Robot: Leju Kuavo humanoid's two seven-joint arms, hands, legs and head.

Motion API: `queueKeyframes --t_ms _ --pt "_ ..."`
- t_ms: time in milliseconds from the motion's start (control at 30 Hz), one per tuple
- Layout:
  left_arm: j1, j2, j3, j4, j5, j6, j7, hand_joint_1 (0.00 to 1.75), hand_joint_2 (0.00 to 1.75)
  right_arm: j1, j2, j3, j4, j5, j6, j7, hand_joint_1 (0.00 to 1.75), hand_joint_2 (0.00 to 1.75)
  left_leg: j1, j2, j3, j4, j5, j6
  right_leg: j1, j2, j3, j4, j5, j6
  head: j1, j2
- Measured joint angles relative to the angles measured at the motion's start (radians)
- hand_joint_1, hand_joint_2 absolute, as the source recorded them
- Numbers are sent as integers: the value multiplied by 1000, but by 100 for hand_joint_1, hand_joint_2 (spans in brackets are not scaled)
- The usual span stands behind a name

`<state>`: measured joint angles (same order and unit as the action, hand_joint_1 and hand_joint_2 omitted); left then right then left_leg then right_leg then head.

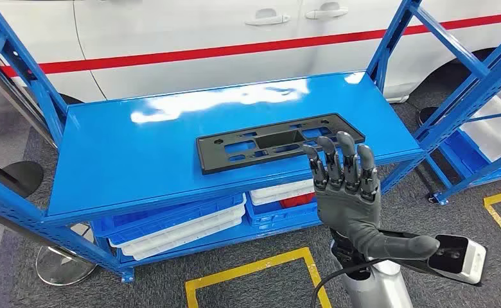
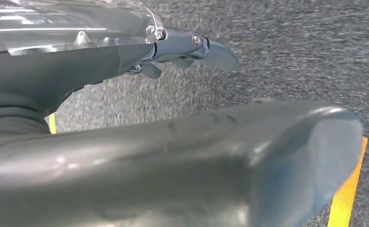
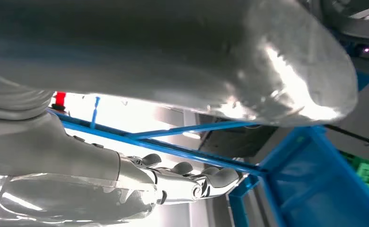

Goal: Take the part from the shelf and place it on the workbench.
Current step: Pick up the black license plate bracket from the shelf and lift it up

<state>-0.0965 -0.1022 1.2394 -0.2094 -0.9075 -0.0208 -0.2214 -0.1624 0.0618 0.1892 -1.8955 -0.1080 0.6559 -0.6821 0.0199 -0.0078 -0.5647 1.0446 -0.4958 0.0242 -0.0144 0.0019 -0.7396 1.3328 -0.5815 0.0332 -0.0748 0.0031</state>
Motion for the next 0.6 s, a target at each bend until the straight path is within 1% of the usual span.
queueKeyframes --t_ms 67,100,133,167,200,233,267,333,367,400,467,500,533,567,600 --pt "1 0 0 0 0 1 0 0 0 0 0 4 3 0 -3 0 0 0 -3 -1 14 -1 -8 0 5 0 14 -60 56 -10 0 0" --pt "1 0 0 0 0 2 0 0 0 1 0 7 6 1 -6 0 0 0 -6 -2 27 -3 -16 0 10 1 30 -123 108 -22 0 0" --pt "1 -2 0 1 0 2 1 0 0 1 0 10 8 1 -8 0 0 0 -8 -2 38 -6 -23 -1 17 1 51 -186 148 -38 0 0" --pt "0 -3 0 2 0 3 1 0 0 1 0 11 10 2 -9 0 0 0 -9 -3 46 -10 -28 -3 24 0 69 -237 174 -52 0 0" --pt "0 -5 0 2 0 4 1 0 0 0 0 12 11 3 -10 0 0 0 -9 -4 51 -14 -31 -6 30 0 81 -268 181 -63 0 0" --pt "-1 -6 0 3 0 4 1 0 0 0 0 14 12 3 -10 0 0 0 -8 -3 54 -20 -33 -11 34 -1 87 -282 176 -71 0 0" --pt "-2 -5 0 3 0 5 2 0 0 -1 0 15 12 4 -10 0 0 0 -8 -2 58 -27 -35 -15 35 -1 93 -295 172 -75 1 0" --pt "-4 -4 0 3 0 5 2 0 0 1 1 19 13 4 -13 0 0 0 -10 2 65 -27 -44 -23 26 -3 120 -329 167 -74 1 0" --pt "-5 -3 1 3 0 7 1 0 0 1 1 22 15 5 -18 0 0 0 -12 3 57 -2 -56 -26 21 -5 135 -346 166 -73 1 0" --pt "-6 -2 1 3 0 8 1 0 0 1 2 26 17 6 -24 0 0 0 -11 3 33 45 -76 -29 17 -6 150 -358 164 -71 1 0" --pt "-7 -1 1 3 0 9 1 0 0 -1 2 35 28 12 -50 0 0 0 -9 3 -46 175 -118 -34 19 -6 165 -361 153 -72 1 0" --pt "-6 -1 2 3 -1 9 1 0 0 -1 1 41 35 14 -69 0 0 0 -8 3 -81 221 -122 -37 19 -6 172 -360 146 -71 1 0" --pt "-4 -1 2 3 -2 9 0 0 0 -2 0 47 45 15 -91 0 0 0 -7 3 -101 234 -105 -41 18 -4 180 -358 138 -69 1 0" --pt "-3 -1 2 3 -4 9 -2 0 0 -3 -1 53 55 18 -114 0 0 0 -6 3 -103 208 -68 -45 16 -3 189 -354 129 -66 1 0" --pt "-3 0 2 3 -6 9 -4 0 0 -5 -4 58 66 21 -136 1 0 0 -4 4 -89 151 -18 -48 15 -2 197 -348 119 -61 1 0"
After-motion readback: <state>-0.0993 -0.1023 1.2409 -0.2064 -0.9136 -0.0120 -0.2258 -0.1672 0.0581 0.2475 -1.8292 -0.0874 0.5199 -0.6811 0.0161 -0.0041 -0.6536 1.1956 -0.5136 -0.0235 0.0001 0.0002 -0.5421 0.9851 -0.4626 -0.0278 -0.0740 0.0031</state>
